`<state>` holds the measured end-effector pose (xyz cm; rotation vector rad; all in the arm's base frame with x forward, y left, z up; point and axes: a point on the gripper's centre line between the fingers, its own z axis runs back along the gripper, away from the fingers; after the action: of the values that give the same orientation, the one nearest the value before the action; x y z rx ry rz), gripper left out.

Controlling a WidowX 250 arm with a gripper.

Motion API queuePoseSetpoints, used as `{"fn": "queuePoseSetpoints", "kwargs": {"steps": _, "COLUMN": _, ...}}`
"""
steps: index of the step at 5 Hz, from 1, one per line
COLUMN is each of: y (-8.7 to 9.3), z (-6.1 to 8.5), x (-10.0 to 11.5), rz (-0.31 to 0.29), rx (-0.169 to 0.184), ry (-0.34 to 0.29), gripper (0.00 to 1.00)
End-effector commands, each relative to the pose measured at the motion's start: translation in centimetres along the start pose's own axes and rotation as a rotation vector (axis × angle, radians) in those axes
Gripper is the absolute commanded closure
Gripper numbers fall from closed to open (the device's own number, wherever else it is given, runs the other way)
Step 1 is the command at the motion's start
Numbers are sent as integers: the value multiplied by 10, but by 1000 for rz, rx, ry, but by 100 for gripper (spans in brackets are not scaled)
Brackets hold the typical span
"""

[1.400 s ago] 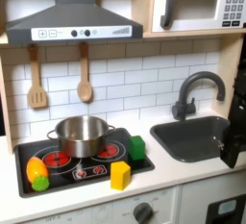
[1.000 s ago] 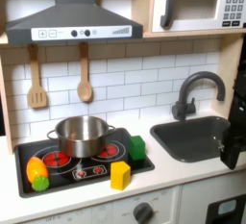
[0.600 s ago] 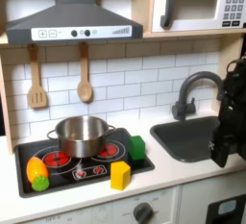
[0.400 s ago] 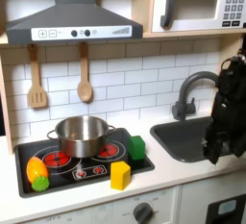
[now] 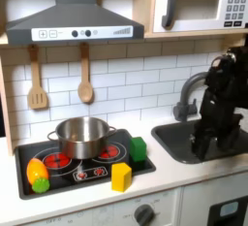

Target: Push button

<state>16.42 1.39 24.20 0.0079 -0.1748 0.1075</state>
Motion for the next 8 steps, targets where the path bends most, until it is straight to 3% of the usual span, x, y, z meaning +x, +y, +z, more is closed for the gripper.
{"fn": "queuePoseSetpoints", "kwargs": {"steps": 1, "y": 14, "z": 6, "x": 29, "rz": 51, "rx": -9, "ry": -59, "gripper": 0}}
{"fn": "queuePoseSetpoints", "kwargs": {"steps": 2, "y": 20, "z": 10, "x": 41, "rz": 53, "rx": -2, "ry": -112, "gripper": 100}}
{"fn": "queuePoseSetpoints", "kwargs": {"steps": 4, "y": 32, "z": 13, "x": 69, "rz": 77, "rx": 2, "ry": -197, "gripper": 100}}
{"fn": "queuePoseSetpoints", "kwargs": {"steps": 8, "y": 66, "z": 22, "x": 140, "rz": 108, "rx": 56, "ry": -363, "gripper": 100}}
